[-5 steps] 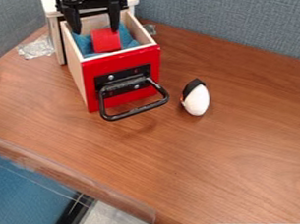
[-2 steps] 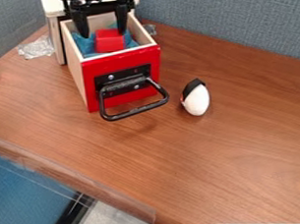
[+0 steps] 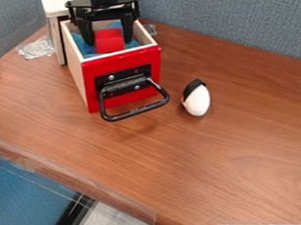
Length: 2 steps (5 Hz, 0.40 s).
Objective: Take the red object and put in the left bottom of the table
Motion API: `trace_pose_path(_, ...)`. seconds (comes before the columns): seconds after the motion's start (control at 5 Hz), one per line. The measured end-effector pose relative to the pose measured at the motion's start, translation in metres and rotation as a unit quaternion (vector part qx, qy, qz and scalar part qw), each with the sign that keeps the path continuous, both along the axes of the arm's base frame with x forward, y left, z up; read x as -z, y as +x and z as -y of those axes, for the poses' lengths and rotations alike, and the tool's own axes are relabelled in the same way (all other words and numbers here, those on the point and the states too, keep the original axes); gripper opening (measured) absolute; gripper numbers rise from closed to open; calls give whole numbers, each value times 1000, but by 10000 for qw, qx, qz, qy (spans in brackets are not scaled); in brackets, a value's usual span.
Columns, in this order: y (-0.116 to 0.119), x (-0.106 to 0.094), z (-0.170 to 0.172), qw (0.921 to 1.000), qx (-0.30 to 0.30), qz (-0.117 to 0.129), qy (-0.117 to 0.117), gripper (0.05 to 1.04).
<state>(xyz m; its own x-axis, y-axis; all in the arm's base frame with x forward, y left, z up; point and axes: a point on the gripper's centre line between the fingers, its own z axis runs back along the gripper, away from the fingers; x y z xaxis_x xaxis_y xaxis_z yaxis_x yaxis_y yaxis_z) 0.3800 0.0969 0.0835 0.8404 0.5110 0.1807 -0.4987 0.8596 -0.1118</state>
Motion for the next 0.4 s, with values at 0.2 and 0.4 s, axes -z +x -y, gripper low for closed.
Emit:
trace_pose_path(0.2,-2,2,2,10000,-37,-47,6,945)
trace_pose_path(0.4,-3,5,2,10000,44,-33,56,824)
